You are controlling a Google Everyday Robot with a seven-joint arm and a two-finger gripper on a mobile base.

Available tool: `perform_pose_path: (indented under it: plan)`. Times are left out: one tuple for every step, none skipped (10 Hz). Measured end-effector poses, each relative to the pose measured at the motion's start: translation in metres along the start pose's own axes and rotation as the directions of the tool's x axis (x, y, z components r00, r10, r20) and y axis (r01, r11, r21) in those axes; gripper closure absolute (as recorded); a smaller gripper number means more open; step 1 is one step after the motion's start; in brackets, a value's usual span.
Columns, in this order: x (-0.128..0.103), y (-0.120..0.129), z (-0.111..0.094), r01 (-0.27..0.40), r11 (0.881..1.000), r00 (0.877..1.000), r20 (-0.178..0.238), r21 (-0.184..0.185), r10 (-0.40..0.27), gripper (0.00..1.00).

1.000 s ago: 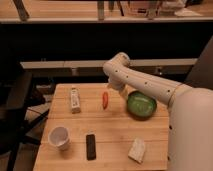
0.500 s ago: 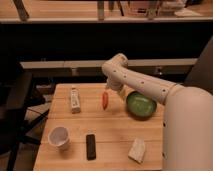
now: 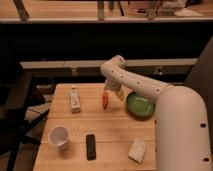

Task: Drag the pepper across the table

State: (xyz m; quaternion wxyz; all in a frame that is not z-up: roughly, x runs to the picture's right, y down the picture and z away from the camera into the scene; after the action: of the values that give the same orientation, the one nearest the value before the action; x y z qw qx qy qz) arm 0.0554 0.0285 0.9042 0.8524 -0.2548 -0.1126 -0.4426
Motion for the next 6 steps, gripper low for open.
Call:
perform_pose_path:
  plan:
    - [-0.002, -0.002, 0.009, 0.007, 1.000, 1.000, 0.011, -0.004, -0.007, 0.20]
    - [-0.004, -0.007, 0.017, 0.018, 1.000, 1.000, 0.017, -0.006, -0.018, 0.20]
    - [-0.004, -0.011, 0.020, 0.025, 1.000, 0.999, 0.020, -0.004, -0.025, 0.20]
    - [-0.005, -0.014, 0.022, 0.031, 1.000, 0.999, 0.027, -0.001, -0.031, 0.20]
    - [-0.006, -0.014, 0.025, 0.037, 0.999, 0.999, 0.034, -0.008, -0.037, 0.20]
    - [-0.008, -0.014, 0.028, 0.042, 0.999, 0.998, 0.042, -0.010, -0.041, 0.20]
